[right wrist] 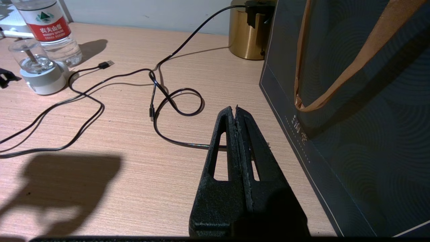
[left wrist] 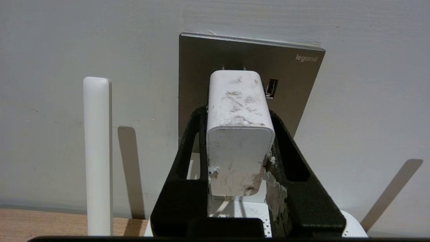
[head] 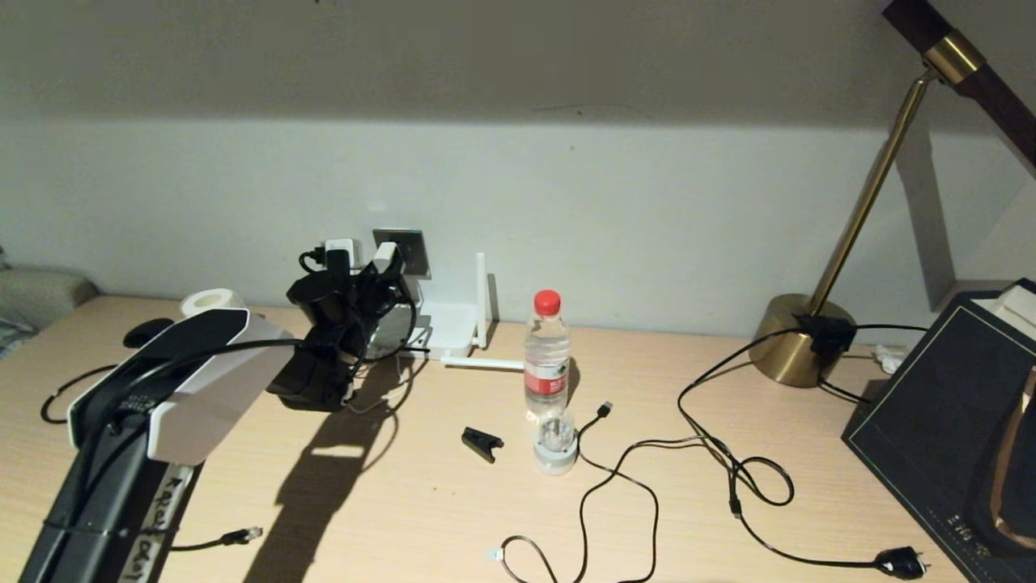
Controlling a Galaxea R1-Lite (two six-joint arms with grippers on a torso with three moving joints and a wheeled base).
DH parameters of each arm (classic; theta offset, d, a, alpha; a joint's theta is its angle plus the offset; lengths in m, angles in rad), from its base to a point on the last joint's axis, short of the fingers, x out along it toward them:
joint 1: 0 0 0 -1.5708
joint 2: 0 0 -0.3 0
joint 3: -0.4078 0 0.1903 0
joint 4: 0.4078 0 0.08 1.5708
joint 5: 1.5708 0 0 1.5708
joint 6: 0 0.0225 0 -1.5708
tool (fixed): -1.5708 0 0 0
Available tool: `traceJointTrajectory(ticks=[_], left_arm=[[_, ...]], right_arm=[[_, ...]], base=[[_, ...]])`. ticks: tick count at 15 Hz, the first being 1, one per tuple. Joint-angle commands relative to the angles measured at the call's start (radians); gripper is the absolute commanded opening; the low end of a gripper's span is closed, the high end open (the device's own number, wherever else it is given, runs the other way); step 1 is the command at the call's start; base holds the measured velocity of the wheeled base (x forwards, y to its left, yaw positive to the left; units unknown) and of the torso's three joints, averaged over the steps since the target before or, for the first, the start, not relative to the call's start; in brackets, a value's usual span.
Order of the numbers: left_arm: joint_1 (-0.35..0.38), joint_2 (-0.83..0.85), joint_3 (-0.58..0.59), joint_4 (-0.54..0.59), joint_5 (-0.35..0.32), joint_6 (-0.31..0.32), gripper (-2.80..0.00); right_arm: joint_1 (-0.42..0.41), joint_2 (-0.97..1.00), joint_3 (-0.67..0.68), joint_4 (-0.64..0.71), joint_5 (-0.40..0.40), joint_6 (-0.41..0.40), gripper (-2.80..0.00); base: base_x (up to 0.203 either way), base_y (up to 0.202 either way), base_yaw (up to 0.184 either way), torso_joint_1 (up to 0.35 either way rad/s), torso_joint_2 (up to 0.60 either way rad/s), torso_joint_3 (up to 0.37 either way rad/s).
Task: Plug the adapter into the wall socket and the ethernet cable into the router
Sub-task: Align plug and socket
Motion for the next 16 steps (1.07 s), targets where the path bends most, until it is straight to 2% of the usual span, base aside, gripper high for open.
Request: traceJointTrajectory(ticks=[1, 16], left_arm=[[-0.002, -0.004, 0.006, -0.010, 0.002, 0.001, -2.80], [-0.007, -0.004, 0.012, -0.014, 0.009, 0.004, -2.80]], right_arm=[[-0.001, 0.002, 0.005, 0.000, 0.000, 0.000, -2.80], [-0.001, 0.002, 0.005, 0.000, 0.000, 0.000, -2.80]], base=[[0.000, 0.000, 0.000, 0.000, 0.00, 0.000], [0.000, 0.000, 0.000, 0.000, 0.00, 0.000]])
